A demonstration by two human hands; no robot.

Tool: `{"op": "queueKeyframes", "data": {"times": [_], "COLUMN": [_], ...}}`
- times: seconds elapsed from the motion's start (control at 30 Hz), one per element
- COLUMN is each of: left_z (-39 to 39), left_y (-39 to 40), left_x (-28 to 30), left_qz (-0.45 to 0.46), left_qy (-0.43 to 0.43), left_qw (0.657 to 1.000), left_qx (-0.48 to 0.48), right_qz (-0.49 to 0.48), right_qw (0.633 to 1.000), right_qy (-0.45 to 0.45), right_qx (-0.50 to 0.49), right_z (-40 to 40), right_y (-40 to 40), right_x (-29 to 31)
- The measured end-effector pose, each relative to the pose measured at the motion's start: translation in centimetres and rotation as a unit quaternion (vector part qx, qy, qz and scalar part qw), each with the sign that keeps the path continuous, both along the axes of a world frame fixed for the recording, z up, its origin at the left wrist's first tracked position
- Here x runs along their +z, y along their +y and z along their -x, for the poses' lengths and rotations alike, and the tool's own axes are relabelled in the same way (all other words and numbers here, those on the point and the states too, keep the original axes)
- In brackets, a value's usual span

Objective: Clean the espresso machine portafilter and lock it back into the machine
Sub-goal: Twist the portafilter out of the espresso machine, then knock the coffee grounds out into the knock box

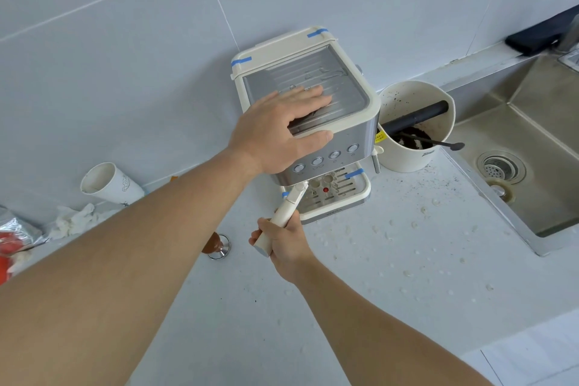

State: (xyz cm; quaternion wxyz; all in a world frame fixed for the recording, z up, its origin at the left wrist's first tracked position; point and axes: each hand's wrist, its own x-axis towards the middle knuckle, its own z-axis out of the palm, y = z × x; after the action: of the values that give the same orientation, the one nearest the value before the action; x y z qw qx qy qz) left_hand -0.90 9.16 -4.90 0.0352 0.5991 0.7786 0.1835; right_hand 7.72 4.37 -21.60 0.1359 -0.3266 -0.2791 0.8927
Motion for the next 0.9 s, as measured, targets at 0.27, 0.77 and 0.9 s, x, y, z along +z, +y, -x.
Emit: {"op": "queueKeyframes", "data": {"times": [0.27, 0.77, 0.9], "left_z": [0.0, -0.6, -0.5], "left_y": [0.0, -0.1, -0.2], "left_x": [-0.1, 0.1, 0.1], "left_qz": [-0.004, 0.006, 0.024], "left_qy": [-0.002, 0.018, 0.028], "left_qw": [1.0, 1.0, 0.999], "left_qx": [0.0, 0.01, 0.012], "right_qz": [0.035, -0.034, -0.045], "right_qw": [0.998, 0.988, 0.982], "right_qy": [-0.041, -0.058, -0.074], "right_qx": [0.044, 0.139, 0.166], "right_z": [-5.5, -15.4, -18.3], "right_y": [0.4, 2.9, 4.4], "right_x": [-1.2, 0.5, 1.6]}}
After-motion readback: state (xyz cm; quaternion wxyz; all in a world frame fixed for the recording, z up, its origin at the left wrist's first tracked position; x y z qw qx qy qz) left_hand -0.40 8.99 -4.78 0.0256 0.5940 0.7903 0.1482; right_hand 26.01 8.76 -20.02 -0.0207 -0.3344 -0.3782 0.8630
